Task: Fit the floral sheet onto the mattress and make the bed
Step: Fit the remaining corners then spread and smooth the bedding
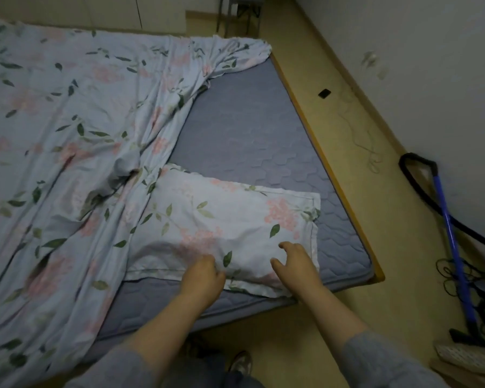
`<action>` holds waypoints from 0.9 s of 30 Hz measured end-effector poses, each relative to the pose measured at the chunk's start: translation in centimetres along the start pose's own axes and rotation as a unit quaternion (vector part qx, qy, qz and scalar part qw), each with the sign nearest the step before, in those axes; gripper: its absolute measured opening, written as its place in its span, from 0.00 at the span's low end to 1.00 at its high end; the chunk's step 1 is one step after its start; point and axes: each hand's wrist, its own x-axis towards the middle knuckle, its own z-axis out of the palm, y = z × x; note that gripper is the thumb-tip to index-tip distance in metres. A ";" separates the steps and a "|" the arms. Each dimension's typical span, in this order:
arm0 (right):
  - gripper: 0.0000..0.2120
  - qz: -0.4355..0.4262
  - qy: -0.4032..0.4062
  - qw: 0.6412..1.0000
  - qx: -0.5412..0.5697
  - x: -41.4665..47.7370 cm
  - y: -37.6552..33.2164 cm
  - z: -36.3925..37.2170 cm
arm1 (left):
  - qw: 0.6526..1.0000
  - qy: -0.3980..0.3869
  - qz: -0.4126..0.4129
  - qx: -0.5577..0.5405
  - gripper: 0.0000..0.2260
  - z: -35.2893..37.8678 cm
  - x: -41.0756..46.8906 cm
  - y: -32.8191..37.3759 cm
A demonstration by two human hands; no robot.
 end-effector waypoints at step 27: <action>0.28 -0.178 -0.180 0.956 -0.147 21.5 4.7 -5.5 | 0.908 0.141 -0.288 -0.270 0.19 9.9 9.7 8.5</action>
